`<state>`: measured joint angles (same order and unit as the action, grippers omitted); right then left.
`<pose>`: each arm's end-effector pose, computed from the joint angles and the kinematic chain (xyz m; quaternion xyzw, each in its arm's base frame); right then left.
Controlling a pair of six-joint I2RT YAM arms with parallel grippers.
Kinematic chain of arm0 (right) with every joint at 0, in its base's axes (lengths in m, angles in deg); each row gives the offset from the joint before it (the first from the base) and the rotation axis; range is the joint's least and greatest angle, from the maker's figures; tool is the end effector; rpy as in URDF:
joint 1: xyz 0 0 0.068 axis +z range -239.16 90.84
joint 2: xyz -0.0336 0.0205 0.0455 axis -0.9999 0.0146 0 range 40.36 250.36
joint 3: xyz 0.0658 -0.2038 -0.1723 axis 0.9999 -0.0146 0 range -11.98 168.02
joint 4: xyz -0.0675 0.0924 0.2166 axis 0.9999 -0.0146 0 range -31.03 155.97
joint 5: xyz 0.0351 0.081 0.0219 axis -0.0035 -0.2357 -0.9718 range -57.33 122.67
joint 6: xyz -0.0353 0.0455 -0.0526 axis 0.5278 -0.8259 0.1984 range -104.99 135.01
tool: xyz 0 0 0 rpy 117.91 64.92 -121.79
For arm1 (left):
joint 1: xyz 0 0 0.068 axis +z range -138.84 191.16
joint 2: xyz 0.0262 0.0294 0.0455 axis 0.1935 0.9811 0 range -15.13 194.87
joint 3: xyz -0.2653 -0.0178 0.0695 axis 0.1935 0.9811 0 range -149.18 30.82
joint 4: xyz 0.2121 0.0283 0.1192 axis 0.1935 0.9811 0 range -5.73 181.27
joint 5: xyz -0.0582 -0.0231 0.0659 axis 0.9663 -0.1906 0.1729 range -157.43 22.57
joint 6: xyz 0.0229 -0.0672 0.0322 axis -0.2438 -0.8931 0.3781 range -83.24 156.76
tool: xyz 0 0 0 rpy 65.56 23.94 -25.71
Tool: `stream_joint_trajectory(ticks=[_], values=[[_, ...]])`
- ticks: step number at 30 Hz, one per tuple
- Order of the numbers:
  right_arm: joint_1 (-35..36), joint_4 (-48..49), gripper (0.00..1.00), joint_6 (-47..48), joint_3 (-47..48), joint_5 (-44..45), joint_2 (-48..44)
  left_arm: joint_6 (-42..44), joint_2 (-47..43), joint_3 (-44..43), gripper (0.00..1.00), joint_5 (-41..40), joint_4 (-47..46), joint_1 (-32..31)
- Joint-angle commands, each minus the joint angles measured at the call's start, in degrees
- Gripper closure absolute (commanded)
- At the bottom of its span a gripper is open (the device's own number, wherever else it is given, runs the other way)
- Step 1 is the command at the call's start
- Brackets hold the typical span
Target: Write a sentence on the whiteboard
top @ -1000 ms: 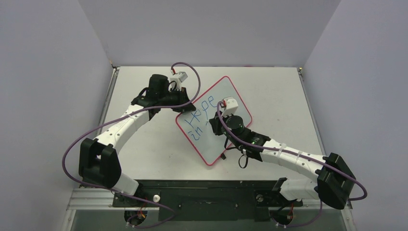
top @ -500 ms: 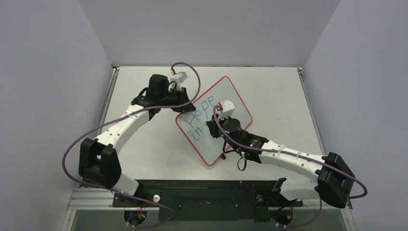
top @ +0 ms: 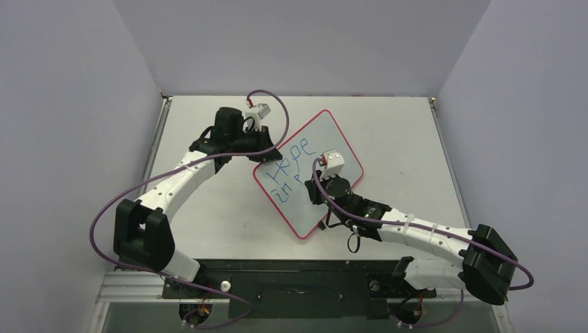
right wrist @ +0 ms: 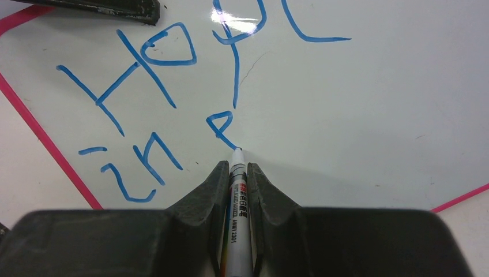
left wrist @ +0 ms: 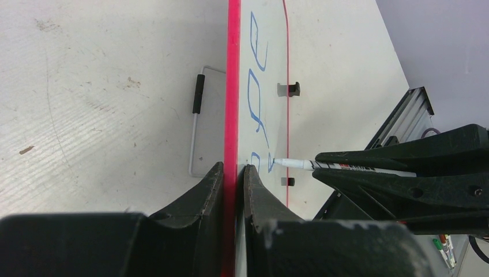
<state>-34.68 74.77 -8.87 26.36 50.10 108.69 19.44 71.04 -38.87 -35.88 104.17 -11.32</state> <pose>0.1771 0.2139 0.2494 -0.1327 0.8092 0.2559 0.5119 0.3032 -0.1631 0.2944 0.1611 0.8526 -0.3758 0.3255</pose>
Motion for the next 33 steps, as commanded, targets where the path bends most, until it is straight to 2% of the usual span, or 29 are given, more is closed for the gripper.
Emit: stream_joint_trajectory(ticks=[1, 11, 20, 33], values=[[0.0, -1.3, 1.00, -0.5, 1.2, 2.6, 0.2, 4.7, -0.6, -1.4, 1.00, -6.1, 0.4, -0.2], [-0.9, -1.6, 1.00, 1.8, 7.8, 3.1, 1.2, 5.1, -0.5, -1.5, 1.00, -6.6, 0.7, -0.5], [-3.2, -0.2, 1.00, -2.1, 6.0, 0.2, -3.4, 5.1, -0.7, -1.4, 1.00, -6.7, 0.8, -0.5], [-4.0, 1.7, 1.00, -2.7, 4.9, -2.6, 1.1, 5.2, -0.8, -1.4, 1.00, -6.9, 0.8, -0.6]])
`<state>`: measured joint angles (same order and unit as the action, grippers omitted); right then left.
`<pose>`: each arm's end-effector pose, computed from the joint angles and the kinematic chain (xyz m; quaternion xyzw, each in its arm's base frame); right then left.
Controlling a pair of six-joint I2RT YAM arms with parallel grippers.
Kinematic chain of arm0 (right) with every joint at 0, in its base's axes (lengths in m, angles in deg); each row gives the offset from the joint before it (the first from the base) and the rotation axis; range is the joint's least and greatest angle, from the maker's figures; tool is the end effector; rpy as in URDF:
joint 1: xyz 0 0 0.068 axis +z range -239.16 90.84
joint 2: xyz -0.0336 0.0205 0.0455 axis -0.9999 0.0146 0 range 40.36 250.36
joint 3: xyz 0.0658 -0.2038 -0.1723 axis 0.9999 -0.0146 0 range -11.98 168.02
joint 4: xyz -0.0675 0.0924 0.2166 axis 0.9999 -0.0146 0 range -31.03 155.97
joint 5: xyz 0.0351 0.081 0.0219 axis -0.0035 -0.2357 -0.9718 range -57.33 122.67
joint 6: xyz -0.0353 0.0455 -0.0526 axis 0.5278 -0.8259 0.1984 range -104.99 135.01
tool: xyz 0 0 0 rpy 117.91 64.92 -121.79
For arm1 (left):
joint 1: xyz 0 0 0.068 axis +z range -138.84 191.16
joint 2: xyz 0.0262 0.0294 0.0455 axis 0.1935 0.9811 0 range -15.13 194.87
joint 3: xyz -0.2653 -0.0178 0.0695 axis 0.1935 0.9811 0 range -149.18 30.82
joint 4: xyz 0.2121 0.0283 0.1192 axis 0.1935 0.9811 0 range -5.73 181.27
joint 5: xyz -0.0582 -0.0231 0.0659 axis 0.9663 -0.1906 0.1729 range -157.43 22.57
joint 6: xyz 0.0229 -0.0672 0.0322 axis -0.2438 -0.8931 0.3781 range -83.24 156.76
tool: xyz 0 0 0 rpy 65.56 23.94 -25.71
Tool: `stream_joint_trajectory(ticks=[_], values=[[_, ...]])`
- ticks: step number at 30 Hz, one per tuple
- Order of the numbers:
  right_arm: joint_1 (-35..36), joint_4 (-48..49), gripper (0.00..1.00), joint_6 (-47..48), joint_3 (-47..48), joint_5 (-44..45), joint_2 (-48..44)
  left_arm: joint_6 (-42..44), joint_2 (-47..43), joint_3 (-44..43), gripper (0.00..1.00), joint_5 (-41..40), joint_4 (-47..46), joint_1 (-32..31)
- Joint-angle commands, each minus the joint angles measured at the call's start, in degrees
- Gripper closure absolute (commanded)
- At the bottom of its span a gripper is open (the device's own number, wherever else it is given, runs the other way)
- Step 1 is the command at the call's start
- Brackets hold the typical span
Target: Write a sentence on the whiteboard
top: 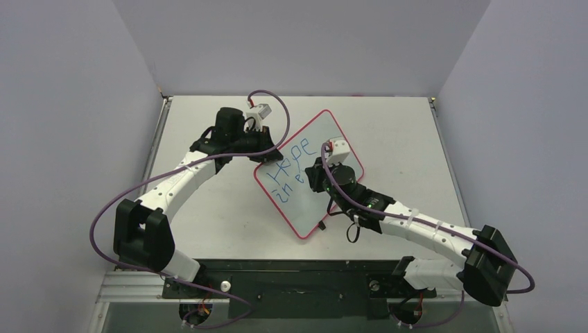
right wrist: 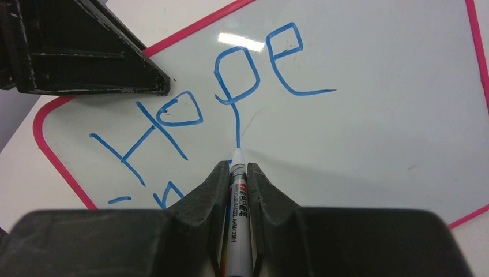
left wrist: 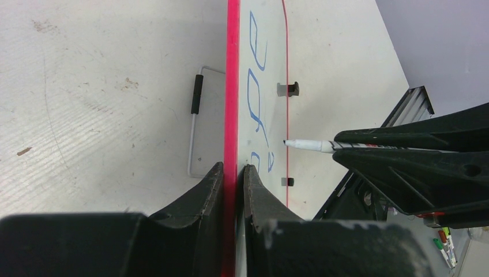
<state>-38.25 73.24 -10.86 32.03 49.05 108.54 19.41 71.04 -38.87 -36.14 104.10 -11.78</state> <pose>0.1943 0.2095 0.2821 -0.0896 0.7947 0.2763 0.5330 0.3022 -0.1654 0.2944 0.1635 0.8523 -0.3756 0.3254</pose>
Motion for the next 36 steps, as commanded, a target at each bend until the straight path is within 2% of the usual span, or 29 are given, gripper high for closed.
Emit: stream_joint_trajectory(ticks=[1, 13, 29, 36], values=[[-0.5, 3.5, 1.00, -0.8, -0.7, -1.6, 1.4, 5.2, -0.7, -1.4, 1.00, -6.6, 0.9, -0.2], [-0.5, 4.2, 1.00, -0.7, -1.9, -1.5, 3.6, 5.4, -0.8, -1.5, 1.00, -6.9, 1.2, -0.2], [-0.5, 2.7, 1.00, -2.8, -8.0, 0.2, -0.4, 5.4, -0.7, -1.6, 1.00, -6.9, 1.1, -0.2], [-0.5, 2.6, 1.00, -2.4, -7.0, 0.8, -0.5, 5.4, -0.7, -1.6, 1.00, -6.8, 1.1, -0.2]])
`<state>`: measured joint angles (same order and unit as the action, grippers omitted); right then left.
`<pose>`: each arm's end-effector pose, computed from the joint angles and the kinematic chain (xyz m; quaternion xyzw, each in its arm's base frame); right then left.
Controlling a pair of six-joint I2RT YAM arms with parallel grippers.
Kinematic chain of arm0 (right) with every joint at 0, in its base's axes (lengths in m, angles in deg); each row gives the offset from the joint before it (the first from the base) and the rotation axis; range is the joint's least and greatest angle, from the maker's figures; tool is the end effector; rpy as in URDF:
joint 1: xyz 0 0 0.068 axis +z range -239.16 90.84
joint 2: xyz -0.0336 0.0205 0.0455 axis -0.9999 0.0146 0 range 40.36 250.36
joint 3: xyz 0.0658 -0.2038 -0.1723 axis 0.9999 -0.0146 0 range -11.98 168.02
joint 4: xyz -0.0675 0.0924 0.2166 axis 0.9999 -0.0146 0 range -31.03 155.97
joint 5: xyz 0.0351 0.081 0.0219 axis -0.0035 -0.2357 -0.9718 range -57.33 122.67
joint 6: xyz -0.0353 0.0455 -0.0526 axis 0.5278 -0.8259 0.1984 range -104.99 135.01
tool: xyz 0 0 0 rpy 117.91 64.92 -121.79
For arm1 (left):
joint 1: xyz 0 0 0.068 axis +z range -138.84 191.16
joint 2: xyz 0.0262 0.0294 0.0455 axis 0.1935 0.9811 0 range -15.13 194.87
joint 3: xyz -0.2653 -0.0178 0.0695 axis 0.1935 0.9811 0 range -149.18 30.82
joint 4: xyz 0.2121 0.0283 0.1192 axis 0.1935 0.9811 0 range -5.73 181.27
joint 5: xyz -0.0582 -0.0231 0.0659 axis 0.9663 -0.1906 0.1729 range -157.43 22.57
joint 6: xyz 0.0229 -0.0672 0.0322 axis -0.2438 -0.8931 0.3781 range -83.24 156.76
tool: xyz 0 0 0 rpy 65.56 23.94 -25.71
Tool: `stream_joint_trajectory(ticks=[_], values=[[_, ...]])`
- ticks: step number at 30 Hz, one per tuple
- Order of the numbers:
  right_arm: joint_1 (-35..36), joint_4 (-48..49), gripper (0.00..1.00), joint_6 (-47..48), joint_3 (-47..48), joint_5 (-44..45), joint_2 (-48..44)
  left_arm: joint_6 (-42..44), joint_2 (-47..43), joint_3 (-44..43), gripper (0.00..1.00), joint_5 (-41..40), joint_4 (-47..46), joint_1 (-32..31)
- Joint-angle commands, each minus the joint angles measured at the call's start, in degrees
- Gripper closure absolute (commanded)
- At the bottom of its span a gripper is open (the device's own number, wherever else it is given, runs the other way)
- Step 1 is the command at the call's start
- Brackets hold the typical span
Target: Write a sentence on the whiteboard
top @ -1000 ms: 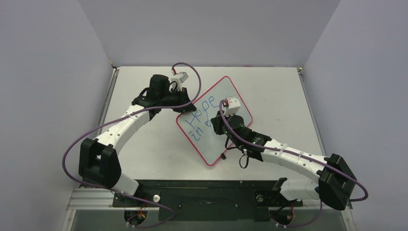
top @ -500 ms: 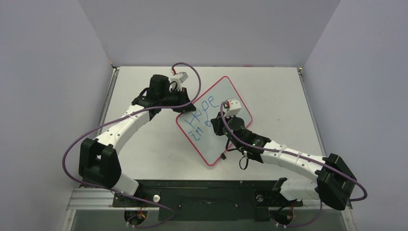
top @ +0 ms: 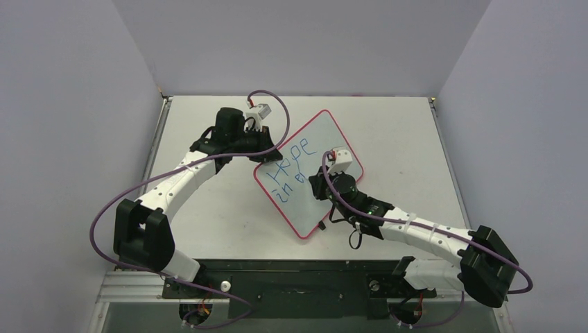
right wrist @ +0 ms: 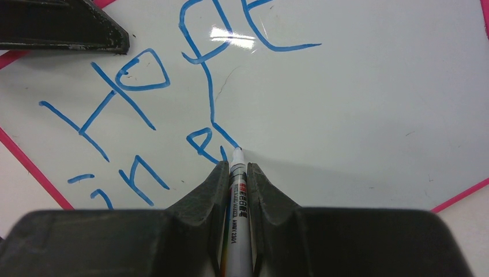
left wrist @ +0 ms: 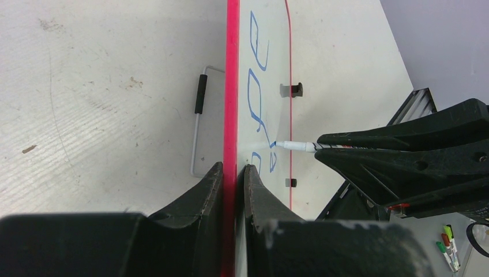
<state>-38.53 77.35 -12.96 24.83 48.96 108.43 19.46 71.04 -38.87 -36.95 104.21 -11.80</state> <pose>0.1894 0.2014 0.2467 -0.0794 0.8105 0.2704 0.5135 0.3026 -0.1649 0.2939 0.1608 0.8544 -0.3699 0.3275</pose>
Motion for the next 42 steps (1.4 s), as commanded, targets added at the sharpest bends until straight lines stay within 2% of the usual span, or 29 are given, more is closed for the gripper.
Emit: stream_joint_trajectory(ticks=[1, 16, 32, 42], values=[[-0.2, -1.6, 1.00, -0.2, 0.9, 0.9, -0.1, 5.3, -0.7, -1.5, 1.00, -6.0, 1.0, -0.2], [-0.8, -2.1, 1.00, 1.6, 7.6, 1.7, 2.9, 5.6, -0.7, -1.5, 1.00, -6.4, 1.2, -0.5], [-1.0, -3.8, 1.00, 2.5, 9.3, 2.5, 1.1, 5.6, -0.8, -1.5, 1.00, -6.5, 1.3, -0.5], [-1.2, -5.4, 1.00, 2.2, 6.3, 3.3, -2.8, 5.7, -1.0, -1.6, 1.00, -6.5, 1.3, -0.6]])
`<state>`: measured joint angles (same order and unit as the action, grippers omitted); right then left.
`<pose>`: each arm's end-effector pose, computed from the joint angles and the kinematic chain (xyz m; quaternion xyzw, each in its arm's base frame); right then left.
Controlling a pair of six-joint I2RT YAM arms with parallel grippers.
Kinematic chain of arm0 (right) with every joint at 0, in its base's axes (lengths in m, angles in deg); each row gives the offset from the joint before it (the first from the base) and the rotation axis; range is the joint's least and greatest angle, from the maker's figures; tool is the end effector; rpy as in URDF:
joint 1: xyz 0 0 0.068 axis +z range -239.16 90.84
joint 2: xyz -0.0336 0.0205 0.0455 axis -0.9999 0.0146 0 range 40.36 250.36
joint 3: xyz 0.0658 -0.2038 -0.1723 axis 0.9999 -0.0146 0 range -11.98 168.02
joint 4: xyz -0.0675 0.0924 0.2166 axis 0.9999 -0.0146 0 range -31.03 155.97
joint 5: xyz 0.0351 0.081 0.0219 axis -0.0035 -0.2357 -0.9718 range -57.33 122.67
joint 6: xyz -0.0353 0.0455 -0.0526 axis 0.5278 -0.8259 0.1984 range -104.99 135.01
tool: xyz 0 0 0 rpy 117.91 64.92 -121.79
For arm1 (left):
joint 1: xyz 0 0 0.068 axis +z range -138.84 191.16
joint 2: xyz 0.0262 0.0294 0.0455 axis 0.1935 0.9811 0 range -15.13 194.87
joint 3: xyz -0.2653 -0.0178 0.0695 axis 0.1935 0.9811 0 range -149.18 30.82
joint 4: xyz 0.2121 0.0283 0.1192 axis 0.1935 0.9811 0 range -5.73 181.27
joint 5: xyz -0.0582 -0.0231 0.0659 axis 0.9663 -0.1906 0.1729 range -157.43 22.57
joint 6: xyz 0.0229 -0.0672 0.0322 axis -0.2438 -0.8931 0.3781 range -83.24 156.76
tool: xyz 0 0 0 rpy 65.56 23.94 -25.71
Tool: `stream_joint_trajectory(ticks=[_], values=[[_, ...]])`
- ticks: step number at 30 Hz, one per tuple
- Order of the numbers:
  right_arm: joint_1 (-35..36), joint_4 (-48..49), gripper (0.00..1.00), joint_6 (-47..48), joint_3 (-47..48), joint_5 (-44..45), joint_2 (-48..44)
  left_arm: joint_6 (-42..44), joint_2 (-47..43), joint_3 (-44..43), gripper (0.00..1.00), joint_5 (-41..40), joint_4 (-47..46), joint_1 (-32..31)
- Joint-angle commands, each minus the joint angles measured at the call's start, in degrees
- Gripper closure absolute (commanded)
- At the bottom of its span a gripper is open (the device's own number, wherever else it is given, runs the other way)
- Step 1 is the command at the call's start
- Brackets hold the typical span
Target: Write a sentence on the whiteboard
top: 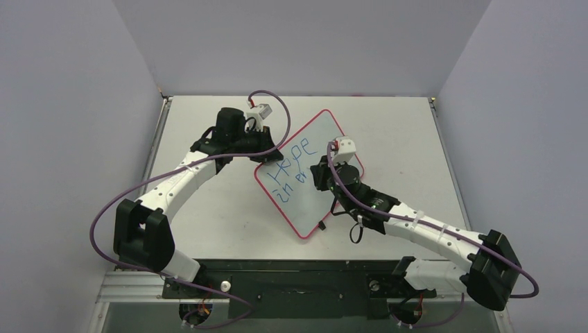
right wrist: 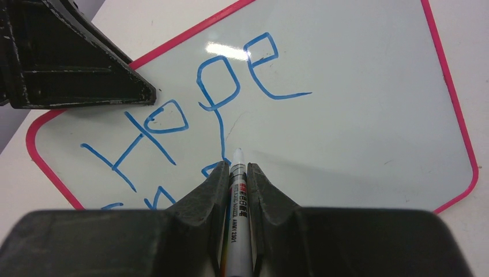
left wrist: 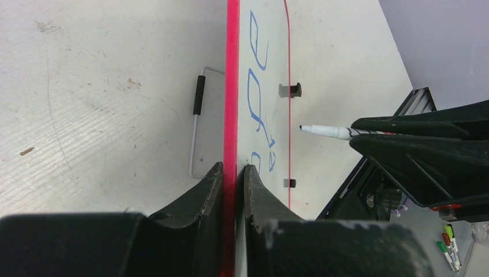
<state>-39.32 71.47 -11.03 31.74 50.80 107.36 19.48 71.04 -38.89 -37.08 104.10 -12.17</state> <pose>0.1960 0.2002 0.2818 -0.0737 0.7998 0.2574 0.5372 0.3018 -0.1668 0.2942 0.1635 0.8537 -0.3702 0.3278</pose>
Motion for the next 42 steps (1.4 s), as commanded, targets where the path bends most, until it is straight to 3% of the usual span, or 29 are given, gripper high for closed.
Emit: stream_joint_trajectory(ticks=[1, 42], values=[[-0.4, 0.7, 1.00, 0.1, -0.7, 1.4, -1.5, 5.7, -1.0, -1.6, 1.00, -6.3, 1.4, -0.2], [-3.0, 2.9, 1.00, -1.0, 1.7, -2.0, 5.7, 5.9, -1.1, -1.5, 1.00, -6.3, 1.7, -0.2]])
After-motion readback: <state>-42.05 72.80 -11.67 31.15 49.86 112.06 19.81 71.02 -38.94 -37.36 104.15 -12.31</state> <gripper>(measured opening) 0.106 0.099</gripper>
